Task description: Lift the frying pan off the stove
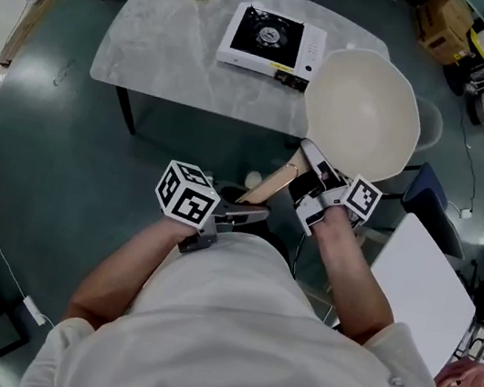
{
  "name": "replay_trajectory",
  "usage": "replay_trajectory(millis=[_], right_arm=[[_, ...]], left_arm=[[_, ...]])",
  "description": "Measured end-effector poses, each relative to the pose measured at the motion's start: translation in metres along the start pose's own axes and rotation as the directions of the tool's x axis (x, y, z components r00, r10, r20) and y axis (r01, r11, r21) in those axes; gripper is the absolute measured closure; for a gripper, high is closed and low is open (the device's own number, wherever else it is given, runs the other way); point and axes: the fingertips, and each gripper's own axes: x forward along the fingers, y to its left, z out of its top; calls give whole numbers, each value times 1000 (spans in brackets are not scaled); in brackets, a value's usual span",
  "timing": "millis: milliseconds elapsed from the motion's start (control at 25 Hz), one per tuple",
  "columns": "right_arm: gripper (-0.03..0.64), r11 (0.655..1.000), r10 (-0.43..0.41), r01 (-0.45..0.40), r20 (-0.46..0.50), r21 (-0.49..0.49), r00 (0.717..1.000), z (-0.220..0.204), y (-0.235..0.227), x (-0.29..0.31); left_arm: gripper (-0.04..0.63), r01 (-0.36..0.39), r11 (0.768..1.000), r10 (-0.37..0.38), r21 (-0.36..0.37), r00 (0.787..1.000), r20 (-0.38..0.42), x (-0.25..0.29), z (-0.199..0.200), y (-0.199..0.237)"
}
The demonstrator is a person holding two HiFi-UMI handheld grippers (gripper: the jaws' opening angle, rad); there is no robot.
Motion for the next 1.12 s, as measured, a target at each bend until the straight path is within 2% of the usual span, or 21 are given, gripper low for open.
replay_trajectory(millis=[600, 1120], right_arm=[[439, 1000, -2, 2, 5, -3, 1000, -9, 7, -10], [439, 1000, -2, 2, 8, -6, 1000, -8, 5, -5]], left_arm=[[476, 11, 1000, -11, 8, 1000, -9, -1, -8, -13], [476, 21, 1000, -21, 14, 1000, -14, -2, -6, -7]])
